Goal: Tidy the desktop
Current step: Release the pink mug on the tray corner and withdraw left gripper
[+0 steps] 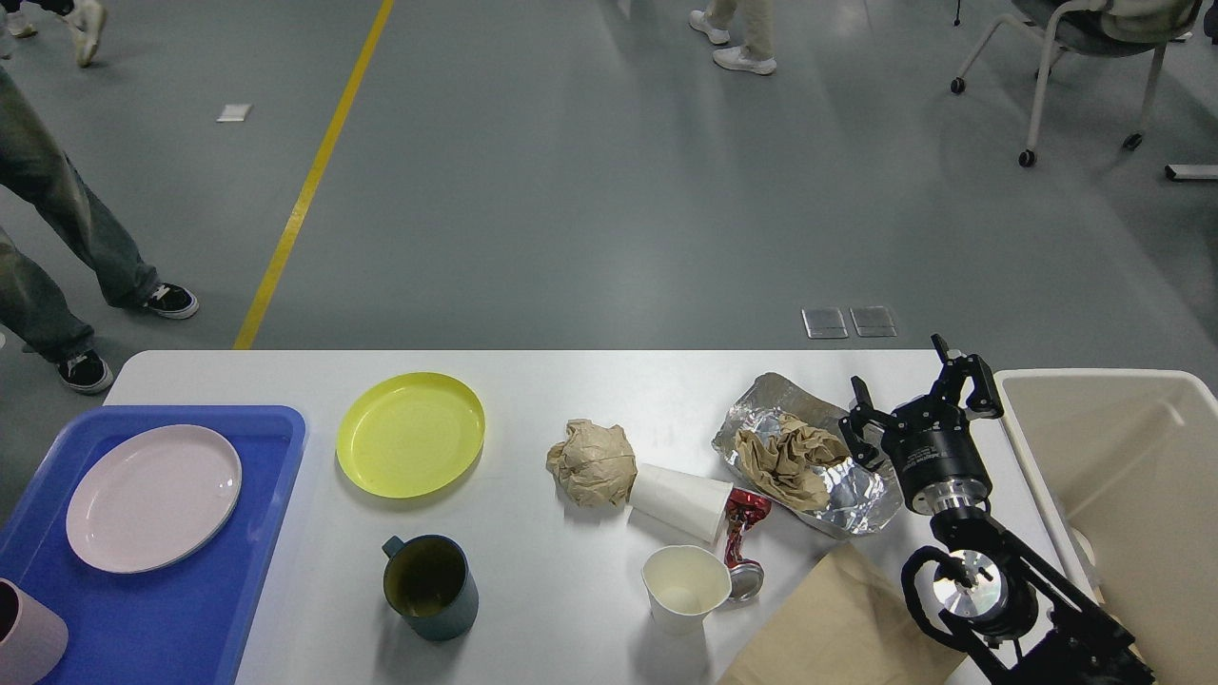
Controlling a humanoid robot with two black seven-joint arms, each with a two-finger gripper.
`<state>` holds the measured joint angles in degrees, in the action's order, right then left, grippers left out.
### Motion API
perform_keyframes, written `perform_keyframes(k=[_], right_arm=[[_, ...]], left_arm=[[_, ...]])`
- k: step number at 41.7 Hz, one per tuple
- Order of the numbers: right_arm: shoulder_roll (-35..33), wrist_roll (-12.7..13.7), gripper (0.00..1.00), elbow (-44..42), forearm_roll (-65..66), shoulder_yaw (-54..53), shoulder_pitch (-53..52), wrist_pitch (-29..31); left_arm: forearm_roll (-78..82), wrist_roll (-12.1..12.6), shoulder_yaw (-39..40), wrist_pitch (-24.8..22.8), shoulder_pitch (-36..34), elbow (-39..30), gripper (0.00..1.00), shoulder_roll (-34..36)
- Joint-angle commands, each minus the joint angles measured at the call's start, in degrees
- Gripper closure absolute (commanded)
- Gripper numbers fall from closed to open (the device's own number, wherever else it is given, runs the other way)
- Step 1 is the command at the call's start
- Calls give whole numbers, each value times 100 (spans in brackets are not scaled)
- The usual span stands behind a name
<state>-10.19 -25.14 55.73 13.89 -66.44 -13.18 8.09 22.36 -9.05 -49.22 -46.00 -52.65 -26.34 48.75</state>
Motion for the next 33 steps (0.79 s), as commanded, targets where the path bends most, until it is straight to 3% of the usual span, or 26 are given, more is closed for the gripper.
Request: perform_keyframes(k=[1, 7, 8, 12, 14, 25, 33], right_arm=[[0, 0, 0, -1, 0, 0, 0, 0], [0, 0, 0, -1, 0, 0, 0, 0], [0, 0, 0, -1, 0, 0, 0, 0], [0, 0, 0, -1, 0, 0, 0, 0], [0, 0, 0, -1, 0, 0, 0, 0], [0, 0, 0, -1, 0, 0, 0, 0], [0, 0, 0, -1, 0, 0, 0, 0]], left_arm=[[-30, 8, 0, 47, 36, 6, 95, 3], [-83, 8, 18, 187, 36, 6, 81, 12], [-144, 8, 53, 353, 45, 6, 70, 3], [-294, 17, 62, 881, 54, -46, 46, 12], [-390, 26, 36, 1197, 62, -82, 29, 21], [-399, 17, -43, 1216, 45, -442, 9, 73], [-408, 35, -350, 1198, -183, -688, 6, 258]])
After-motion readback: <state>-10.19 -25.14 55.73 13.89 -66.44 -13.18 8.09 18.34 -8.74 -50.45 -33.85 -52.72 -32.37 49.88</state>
